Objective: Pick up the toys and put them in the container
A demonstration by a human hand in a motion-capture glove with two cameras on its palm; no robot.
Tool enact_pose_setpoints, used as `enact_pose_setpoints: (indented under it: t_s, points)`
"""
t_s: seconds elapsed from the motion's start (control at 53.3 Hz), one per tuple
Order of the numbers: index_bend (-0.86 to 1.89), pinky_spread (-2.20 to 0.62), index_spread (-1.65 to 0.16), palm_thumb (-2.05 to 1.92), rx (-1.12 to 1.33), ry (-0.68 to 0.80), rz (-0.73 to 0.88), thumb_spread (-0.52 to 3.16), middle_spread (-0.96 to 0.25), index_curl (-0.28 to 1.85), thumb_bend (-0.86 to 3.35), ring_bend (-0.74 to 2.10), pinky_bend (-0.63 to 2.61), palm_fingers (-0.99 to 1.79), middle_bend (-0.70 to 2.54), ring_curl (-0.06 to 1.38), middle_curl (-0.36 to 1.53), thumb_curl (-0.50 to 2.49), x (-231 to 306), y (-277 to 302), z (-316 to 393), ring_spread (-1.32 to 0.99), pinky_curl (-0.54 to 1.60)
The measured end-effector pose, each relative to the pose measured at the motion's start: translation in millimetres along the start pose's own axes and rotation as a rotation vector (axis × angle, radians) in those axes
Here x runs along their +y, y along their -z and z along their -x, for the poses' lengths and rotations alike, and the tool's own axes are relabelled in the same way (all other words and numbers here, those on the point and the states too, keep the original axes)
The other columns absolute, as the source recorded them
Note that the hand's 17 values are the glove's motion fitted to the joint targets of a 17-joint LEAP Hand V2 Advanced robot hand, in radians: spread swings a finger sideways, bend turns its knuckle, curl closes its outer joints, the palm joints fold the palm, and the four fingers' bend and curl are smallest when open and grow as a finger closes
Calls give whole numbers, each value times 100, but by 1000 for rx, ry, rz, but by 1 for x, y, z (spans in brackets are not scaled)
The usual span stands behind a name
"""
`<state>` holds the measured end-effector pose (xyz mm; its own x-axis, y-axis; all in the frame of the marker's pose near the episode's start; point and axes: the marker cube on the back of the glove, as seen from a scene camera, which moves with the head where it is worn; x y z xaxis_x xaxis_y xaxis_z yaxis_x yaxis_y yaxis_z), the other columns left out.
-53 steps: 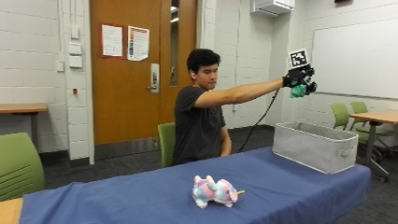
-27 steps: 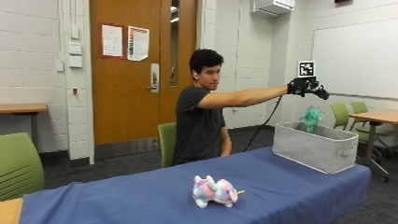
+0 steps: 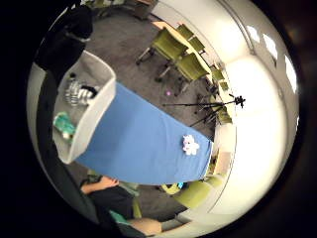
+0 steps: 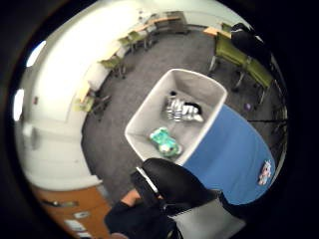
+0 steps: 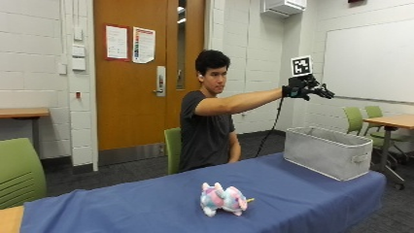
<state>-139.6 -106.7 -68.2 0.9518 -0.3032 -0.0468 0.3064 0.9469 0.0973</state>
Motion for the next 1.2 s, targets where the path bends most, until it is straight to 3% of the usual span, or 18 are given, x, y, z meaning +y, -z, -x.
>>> enact_pose_setpoints:
  t_s: [0.112, 0.225, 0.637, 0.937, 1.2]
  points:
    - [21, -19, -21, -11, -123, 79, -3, 91, -9, 60, -9, 82, 89, 14, 45, 27, 46, 36, 23, 7, -50, -29, 36]
    - [21, -18, -22, -11, 79, -148, 3, 92, -9, 60, -9, 79, 86, 15, 43, 26, 46, 32, 38, -2, -113, -29, 35]
    - [18, -16, -31, -11, 168, -432, 33, 104, -14, 55, -8, 69, 86, 13, 36, 23, 43, 23, 151, -66, -352, -33, 34]
    - [25, -10, -36, -28, 79, -623, 55, 89, -17, 55, -18, 69, 70, 29, 41, 23, 44, 13, 194, -161, -438, -34, 30]
    - [20, -4, -37, -26, 71, -640, 166, 83, -18, 55, -17, 65, 69, 20, 36, 22, 43, 8, 213, -232, -458, -32, 31]
